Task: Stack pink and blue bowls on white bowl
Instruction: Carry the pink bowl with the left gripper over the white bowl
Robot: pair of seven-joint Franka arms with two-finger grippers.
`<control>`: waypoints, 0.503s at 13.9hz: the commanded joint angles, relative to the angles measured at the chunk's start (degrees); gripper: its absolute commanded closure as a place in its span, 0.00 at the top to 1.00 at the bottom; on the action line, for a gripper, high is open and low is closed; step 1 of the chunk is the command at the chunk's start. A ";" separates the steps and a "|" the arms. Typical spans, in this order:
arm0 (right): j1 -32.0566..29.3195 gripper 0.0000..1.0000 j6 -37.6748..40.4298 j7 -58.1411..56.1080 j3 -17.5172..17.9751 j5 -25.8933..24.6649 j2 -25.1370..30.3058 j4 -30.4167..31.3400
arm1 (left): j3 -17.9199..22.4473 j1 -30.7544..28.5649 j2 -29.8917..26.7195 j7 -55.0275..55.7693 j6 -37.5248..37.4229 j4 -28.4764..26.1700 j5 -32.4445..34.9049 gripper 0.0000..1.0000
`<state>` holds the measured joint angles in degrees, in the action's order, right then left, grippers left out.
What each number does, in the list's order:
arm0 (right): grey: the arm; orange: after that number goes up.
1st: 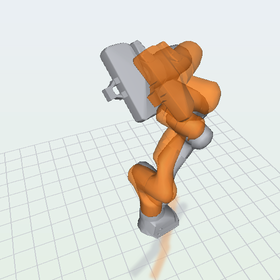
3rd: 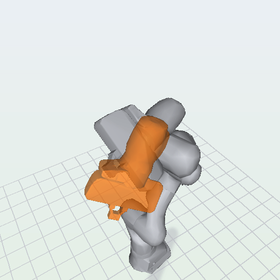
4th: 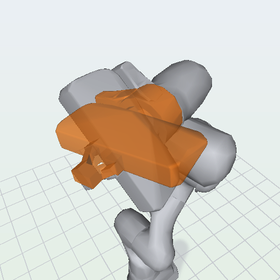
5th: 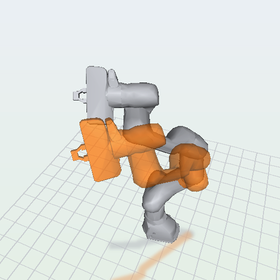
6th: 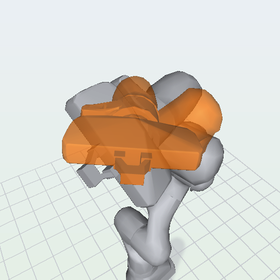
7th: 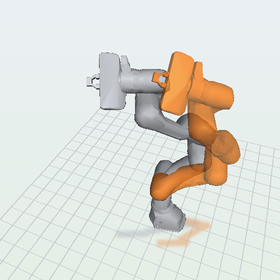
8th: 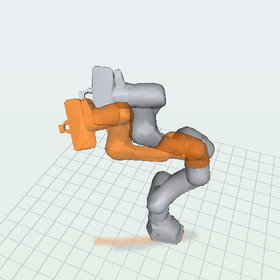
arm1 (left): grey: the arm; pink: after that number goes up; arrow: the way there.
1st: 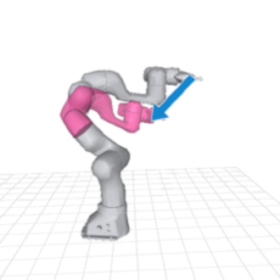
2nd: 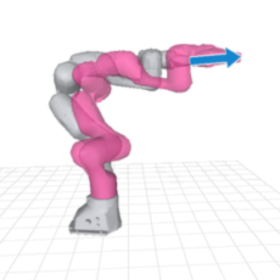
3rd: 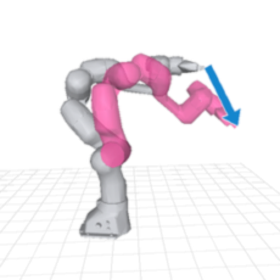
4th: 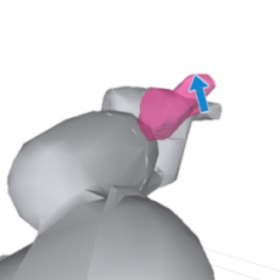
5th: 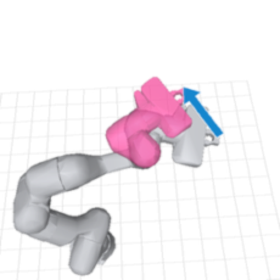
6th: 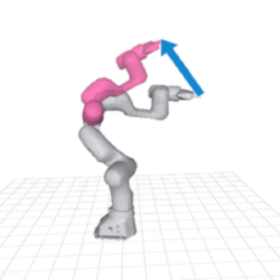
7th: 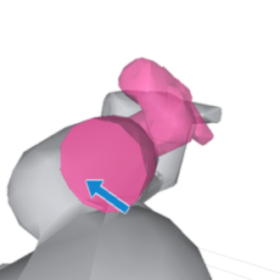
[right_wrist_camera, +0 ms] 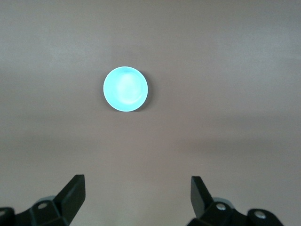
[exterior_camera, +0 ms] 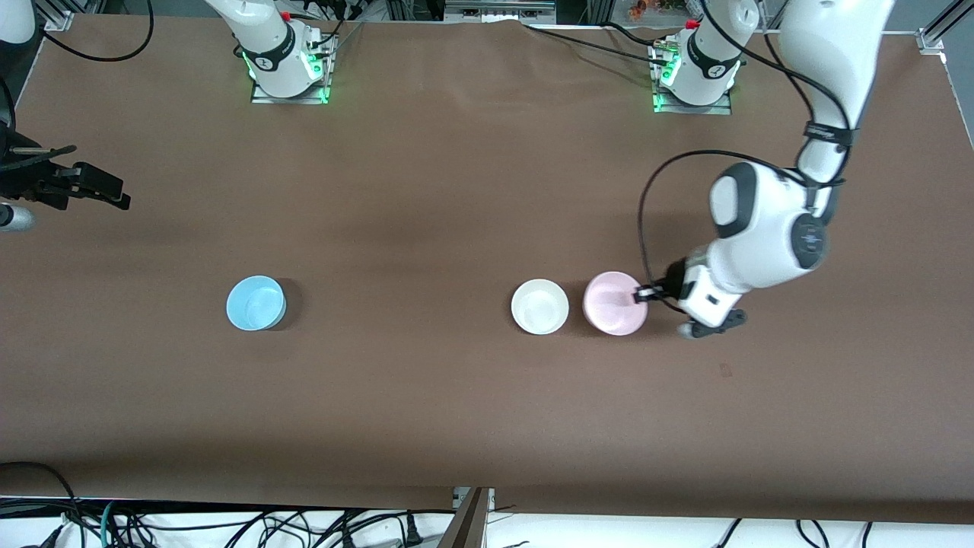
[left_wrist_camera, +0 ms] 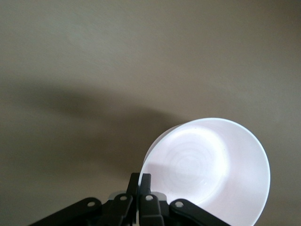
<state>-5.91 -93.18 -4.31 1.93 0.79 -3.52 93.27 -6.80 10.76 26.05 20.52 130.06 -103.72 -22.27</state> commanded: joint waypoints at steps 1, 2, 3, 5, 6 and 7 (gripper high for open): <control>-0.42 0.99 0.28 -0.70 0.18 -0.52 -0.17 -0.90 | 0.73 6.09 3.65 7.49 -0.25 4.14 3.89 0.00; -0.51 0.99 0.28 -0.70 0.18 -0.52 -0.17 -0.90 | 0.73 7.51 4.26 10.13 0.45 4.92 5.12 0.00; -0.59 0.99 0.28 -0.70 0.27 -0.52 -0.17 -0.90 | 0.65 8.74 5.05 11.89 0.98 5.89 6.53 0.00; -0.60 0.99 0.28 -0.70 0.18 -0.44 -0.17 -0.90 | 0.65 10.50 6.02 12.61 1.51 6.25 7.24 0.00; -0.60 0.99 0.28 -0.70 0.27 -0.44 -0.17 -0.90 | 0.56 10.68 6.11 12.61 3.60 6.25 7.24 0.00; -0.60 0.99 0.28 -0.70 0.27 -0.44 -0.17 -0.90 | -0.75 10.68 6.64 12.61 5.19 6.16 7.42 0.00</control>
<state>-6.00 -93.19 -4.31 1.91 0.79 -3.52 93.26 -6.92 21.18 31.34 32.14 133.50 -99.21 -16.58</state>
